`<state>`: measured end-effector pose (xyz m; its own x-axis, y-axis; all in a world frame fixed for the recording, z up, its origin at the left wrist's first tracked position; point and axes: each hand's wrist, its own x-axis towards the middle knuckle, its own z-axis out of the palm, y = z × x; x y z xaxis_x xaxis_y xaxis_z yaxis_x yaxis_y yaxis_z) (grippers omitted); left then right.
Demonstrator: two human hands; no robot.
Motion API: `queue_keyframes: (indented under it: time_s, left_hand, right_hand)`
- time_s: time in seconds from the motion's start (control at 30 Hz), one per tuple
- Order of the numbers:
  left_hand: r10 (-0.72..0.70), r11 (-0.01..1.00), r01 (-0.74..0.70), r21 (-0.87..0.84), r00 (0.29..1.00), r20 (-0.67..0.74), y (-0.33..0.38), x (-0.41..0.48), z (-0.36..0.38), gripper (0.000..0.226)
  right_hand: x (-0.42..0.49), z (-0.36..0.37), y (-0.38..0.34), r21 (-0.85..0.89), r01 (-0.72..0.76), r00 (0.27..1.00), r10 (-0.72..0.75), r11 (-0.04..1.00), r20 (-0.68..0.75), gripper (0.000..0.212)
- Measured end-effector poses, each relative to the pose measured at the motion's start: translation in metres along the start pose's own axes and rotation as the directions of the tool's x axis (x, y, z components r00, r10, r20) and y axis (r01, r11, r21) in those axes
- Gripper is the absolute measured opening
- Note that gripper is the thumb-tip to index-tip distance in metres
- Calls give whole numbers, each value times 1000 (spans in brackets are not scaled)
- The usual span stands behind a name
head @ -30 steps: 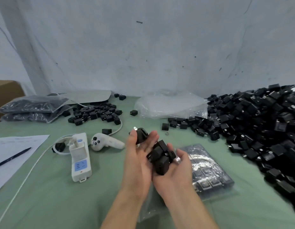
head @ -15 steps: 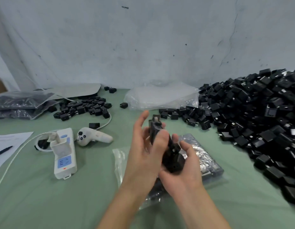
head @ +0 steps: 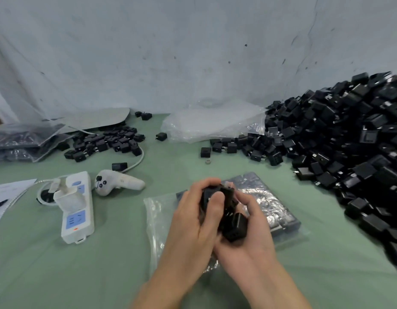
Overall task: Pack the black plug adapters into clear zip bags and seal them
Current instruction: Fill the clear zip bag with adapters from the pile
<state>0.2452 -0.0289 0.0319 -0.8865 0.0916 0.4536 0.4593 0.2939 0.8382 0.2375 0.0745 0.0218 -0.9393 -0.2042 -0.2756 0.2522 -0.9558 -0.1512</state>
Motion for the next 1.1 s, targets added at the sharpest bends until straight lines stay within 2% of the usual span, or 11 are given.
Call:
queue_keyframes:
  time_s: [0.13,0.27,0.37,0.5,0.6,0.73,0.83,0.9,1.0,1.07,1.1]
  left_hand:
    - [-84,966,54,-253,990,-111,0,8,-6,32]
    - [-30,989,26,-143,999,-25,-2,12,-10,31]
    - [-48,994,51,-94,998,28,-2,11,-8,36]
    - [-70,991,58,-120,993,-91,-3,29,-14,31]
    - [-133,989,141,45,979,-153,-17,68,-16,30]
    - [-291,918,274,287,956,19,-52,129,9,34]
    - [-426,859,352,373,894,137,-72,154,29,54]
    - [-446,841,364,400,885,133,-72,162,34,61]
    - [-354,912,334,239,934,46,-46,152,26,34]
    - [-268,954,252,164,960,81,-27,126,15,13]
    - [-240,960,216,177,962,128,-19,109,7,11]
  right_hand:
    - [0,1,-2,30,12,999,-13,999,51,20]
    - [5,-3,-1,26,-29,997,27,999,73,21]
    - [8,-6,-1,-35,-47,997,49,998,52,29]
    - [8,0,-6,9,-25,1000,25,1000,9,25]
    - [10,-3,-15,38,-23,1000,23,999,-2,38]
    - [14,-9,-29,64,0,1000,1,998,-24,50]
    - [16,-11,-37,67,15,1000,-14,998,-19,50]
    - [17,-11,-41,68,28,999,-26,997,-22,50]
    - [20,-10,-44,68,29,999,-27,997,-19,48]
    - [22,-6,-44,45,19,1000,-19,999,7,45]
    - [23,-2,-42,44,10,1000,-11,999,23,44]
